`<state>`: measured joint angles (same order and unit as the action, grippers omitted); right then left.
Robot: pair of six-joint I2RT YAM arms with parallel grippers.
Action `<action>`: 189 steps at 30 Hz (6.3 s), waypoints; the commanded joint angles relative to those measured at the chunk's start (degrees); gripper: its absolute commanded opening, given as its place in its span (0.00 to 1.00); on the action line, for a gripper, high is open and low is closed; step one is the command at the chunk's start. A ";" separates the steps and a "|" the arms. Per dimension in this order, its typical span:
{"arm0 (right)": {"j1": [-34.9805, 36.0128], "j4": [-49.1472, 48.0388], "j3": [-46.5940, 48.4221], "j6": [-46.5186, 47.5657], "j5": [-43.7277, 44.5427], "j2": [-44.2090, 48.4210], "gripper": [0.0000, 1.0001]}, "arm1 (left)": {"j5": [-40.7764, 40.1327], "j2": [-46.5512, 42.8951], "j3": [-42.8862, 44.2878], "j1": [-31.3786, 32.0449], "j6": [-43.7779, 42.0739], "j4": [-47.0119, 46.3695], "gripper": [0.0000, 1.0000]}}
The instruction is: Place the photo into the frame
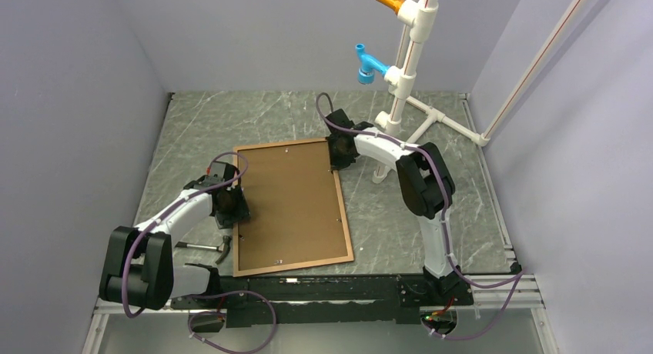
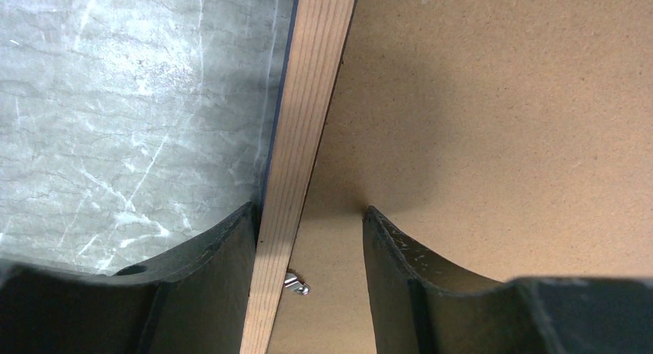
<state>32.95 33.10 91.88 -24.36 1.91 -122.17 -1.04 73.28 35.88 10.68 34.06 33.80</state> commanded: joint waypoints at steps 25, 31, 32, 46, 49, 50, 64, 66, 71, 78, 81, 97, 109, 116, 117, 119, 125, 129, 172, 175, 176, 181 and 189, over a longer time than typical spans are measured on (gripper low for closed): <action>1.52 3.46 5.53 3.15 3.52 -0.07 0.59 | 2.12 0.53 -2.62 0.22 -1.04 -3.40 0.38; 1.50 3.74 5.59 3.53 3.10 -3.06 0.54 | 1.74 1.21 -2.70 0.22 -1.14 -3.48 0.38; 1.45 3.69 5.48 3.53 3.02 -3.22 0.53 | 1.66 1.30 -2.66 0.22 -1.24 -3.48 0.37; 1.45 4.22 7.54 4.44 6.10 -5.36 0.00 | 2.58 0.40 -3.23 0.22 -0.80 -3.72 0.37; 1.48 3.38 8.87 4.86 5.86 -6.32 0.00 | 3.75 -1.11 -4.69 0.28 -0.41 -4.17 0.34; 1.54 3.60 10.12 4.97 5.75 -6.90 0.00 | 4.39 -1.63 -5.13 0.31 -0.29 -4.40 0.31; 3.81 7.80 31.16 8.94 -3.73 -17.95 0.00 | 9.05 -13.19 -11.06 16.48 13.63 -6.03 0.10; 4.45 9.04 33.04 9.40 -3.19 -18.94 0.10 | 9.11 -15.52 -12.08 18.38 15.47 -5.49 0.13; 4.69 7.78 28.55 8.30 2.83 -14.83 0.63 | 2.18 -20.72 -9.01 18.58 16.12 6.46 0.60; 4.76 10.36 25.48 7.25 7.87 -7.24 0.91 | -6.76 -17.81 -0.36 18.57 14.30 15.31 0.86; 4.84 10.72 20.58 5.81 6.31 -2.18 0.94 | -7.83 -14.25 3.11 18.49 13.12 15.33 0.86; 9.85 8.47 -31.83 -7.25 -9.94 34.64 0.91 | -3.38 -7.37 18.98 11.30 8.45 15.21 0.86; 15.05 0.84 -42.87 -14.70 -13.30 36.79 0.89 | -0.50 -13.42 13.85 10.59 11.54 12.44 0.85; 15.02 -2.33 -39.13 -16.61 -11.13 31.44 0.91 | -0.69 -13.99 13.65 10.59 11.29 12.61 0.85; 15.05 -2.08 -38.30 -16.53 -10.15 30.07 0.91 | -0.76 -14.10 13.73 10.59 11.25 12.74 0.85; 15.19 -1.85 -37.39 -16.32 -8.27 27.60 0.90 | -0.91 -14.20 13.80 10.58 10.85 13.08 0.85; 17.48 2.77 -31.69 -13.62 1.40 20.49 0.83 | -1.60 -14.80 13.44 10.59 10.59 13.60 0.85; 18.08 4.15 -27.46 -12.17 4.69 15.41 0.70 | -2.43 -14.91 13.77 10.50 10.33 14.73 0.85; 9.34 -7.63 -23.01 -14.19 -10.49 13.97 0.79 | -1.07 -16.06 10.08 6.90 7.44 13.76 0.84; 9.53 -7.67 -22.37 -14.39 -9.57 14.08 0.79 | -0.67 -15.74 9.83 6.90 7.58 13.20 0.84; 9.67 -6.39 -21.24 -13.90 -8.25 13.15 0.79 | -0.56 -15.59 9.77 6.90 7.56 13.10 0.84; 11.11 -0.15 -17.97 -10.97 0.48 8.29 0.72 | -0.65 -15.39 9.80 6.90 7.45 13.41 0.84; 10.63 2.38 -16.15 -6.40 7.39 5.05 0.28 | -1.86 -12.35 11.10 6.20 6.26 14.74 0.84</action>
<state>44.31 33.78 75.22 -34.89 0.45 -111.48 -2.37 59.24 45.41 17.61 42.22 48.07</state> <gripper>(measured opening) 0.443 0.844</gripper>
